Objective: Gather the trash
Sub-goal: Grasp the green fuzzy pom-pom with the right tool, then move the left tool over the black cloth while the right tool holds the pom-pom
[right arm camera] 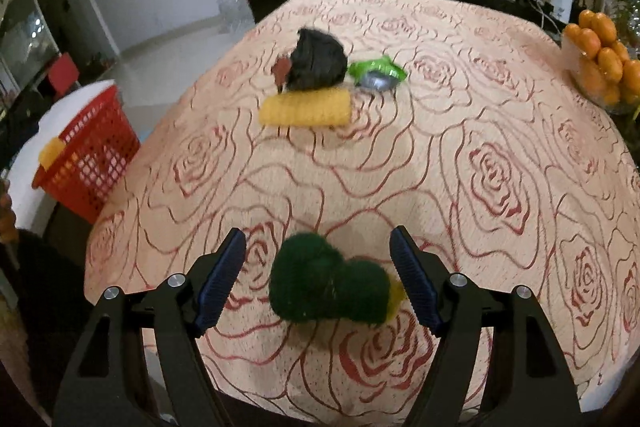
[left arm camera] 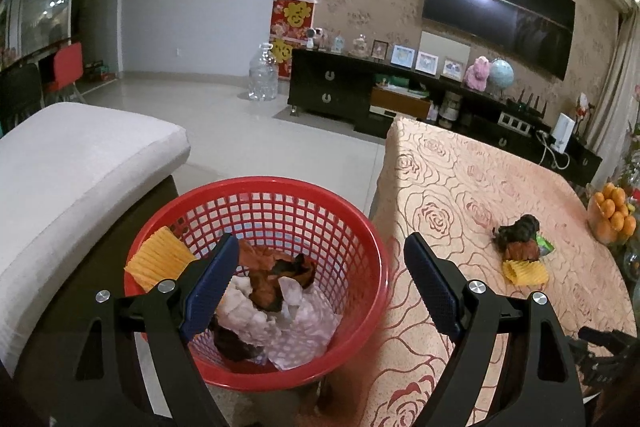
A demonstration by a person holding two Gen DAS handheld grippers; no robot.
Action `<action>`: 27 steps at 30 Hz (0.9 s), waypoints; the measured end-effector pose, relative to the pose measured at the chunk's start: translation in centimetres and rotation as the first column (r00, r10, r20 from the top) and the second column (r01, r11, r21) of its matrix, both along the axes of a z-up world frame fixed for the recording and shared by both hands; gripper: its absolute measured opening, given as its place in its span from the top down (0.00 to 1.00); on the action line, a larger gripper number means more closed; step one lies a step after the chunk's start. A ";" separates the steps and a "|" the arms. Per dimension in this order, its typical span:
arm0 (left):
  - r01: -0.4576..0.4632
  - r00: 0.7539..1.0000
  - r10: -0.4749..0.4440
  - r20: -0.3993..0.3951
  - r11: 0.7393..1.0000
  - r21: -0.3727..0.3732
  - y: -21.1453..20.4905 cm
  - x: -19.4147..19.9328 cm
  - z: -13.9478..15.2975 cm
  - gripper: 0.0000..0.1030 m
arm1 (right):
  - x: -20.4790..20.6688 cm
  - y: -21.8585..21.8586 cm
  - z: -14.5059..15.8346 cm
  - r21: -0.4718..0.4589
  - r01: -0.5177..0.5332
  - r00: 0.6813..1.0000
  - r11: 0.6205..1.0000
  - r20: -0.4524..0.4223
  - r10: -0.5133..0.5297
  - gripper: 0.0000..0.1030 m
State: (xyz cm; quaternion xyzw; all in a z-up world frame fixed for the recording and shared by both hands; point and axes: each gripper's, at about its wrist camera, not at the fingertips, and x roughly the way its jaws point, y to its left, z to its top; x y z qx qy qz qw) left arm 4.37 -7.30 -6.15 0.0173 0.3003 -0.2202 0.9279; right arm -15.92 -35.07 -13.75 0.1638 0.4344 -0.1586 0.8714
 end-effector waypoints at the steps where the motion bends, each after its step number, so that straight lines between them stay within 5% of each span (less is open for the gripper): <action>1: -0.001 1.000 0.001 -0.001 1.000 0.001 0.0 0.0 0.0 0.21 | 0.0 0.0 -0.3 -0.001 0.002 1.000 1.000 -0.012 -0.002 0.30; 5: -0.004 1.000 0.004 -0.003 1.000 0.006 0.0 0.1 0.0 0.21 | 0.0 -0.6 -1.1 0.003 0.027 0.998 1.000 -0.049 -0.027 0.31; 9: -0.005 1.000 0.005 -0.005 1.000 0.005 0.0 0.1 0.0 0.21 | 0.0 -0.7 -1.4 -0.001 0.027 0.998 1.000 -0.064 -0.027 0.48; 13: 0.000 1.000 0.000 -0.001 1.000 0.012 -0.1 0.1 -0.1 0.21 | 0.0 -0.5 -1.2 -0.002 0.010 0.998 1.000 -0.060 -0.010 0.54; 27: 0.055 0.999 -0.054 -0.005 0.997 0.046 -2.4 -1.0 -0.8 0.21 | 1.3 -2.3 1.9 -0.006 0.050 0.998 0.999 0.042 -0.050 0.54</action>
